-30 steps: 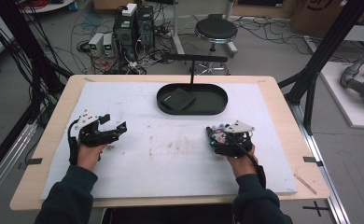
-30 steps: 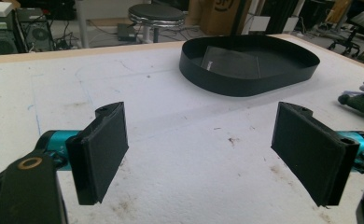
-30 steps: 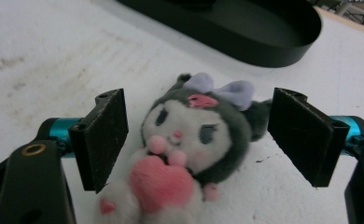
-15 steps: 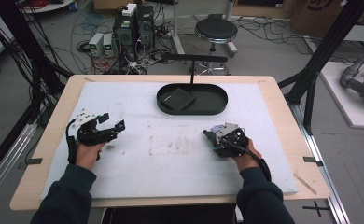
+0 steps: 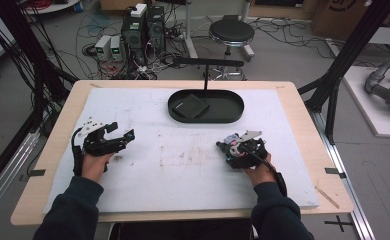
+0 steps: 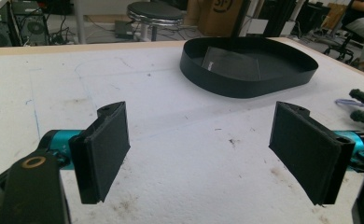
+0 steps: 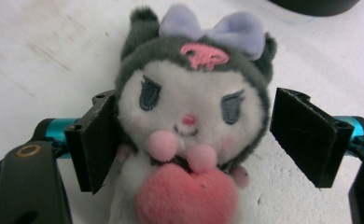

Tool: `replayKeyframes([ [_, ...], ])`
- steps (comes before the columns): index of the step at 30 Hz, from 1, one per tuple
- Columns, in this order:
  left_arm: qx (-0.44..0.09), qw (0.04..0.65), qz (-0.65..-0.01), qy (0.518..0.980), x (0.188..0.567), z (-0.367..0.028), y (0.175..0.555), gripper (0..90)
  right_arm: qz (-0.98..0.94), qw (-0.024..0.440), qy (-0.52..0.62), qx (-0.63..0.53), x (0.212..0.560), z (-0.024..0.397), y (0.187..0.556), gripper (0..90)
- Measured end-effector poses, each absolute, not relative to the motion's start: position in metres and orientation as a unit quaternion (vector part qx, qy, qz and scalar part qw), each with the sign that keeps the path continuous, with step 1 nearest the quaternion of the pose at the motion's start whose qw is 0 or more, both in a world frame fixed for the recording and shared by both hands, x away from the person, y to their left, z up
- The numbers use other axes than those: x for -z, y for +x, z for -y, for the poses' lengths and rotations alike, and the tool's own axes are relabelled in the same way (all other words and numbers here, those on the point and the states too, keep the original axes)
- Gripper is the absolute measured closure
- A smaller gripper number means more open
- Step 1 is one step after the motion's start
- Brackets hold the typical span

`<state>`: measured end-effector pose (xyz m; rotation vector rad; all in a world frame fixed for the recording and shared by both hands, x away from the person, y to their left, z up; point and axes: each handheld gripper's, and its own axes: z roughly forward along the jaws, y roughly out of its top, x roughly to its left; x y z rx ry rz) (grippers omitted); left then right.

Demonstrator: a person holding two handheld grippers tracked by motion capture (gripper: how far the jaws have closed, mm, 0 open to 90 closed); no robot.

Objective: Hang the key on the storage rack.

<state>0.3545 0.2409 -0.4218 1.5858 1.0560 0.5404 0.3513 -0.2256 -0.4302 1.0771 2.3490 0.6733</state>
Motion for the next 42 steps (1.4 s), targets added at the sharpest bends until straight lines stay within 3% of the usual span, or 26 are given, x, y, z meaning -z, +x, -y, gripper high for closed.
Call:
replayKeyframes([
  [5, -0.224, 0.549, -0.448, 0.670, 0.422, -0.241, 0.355, 19.8, -0.858, 0.237, 0.392, -0.235, 0.431, 0.224, 0.351, 30.6],
  [18, -0.229, 0.545, -0.444, 0.674, 0.423, -0.241, 0.355, 21.3, -0.852, 0.186, 0.367, -0.324, 0.392, 0.252, 0.365, 32.4],
  [29, -0.251, 0.547, -0.431, 0.673, 0.420, -0.239, 0.353, 21.3, -0.822, 0.234, 0.382, -0.353, 0.331, 0.260, 0.395, 32.5],
  [42, -0.265, 0.539, -0.418, 0.682, 0.419, -0.238, 0.352, 21.3, -0.798, 0.283, 0.405, -0.346, 0.290, 0.249, 0.457, 33.0],
])
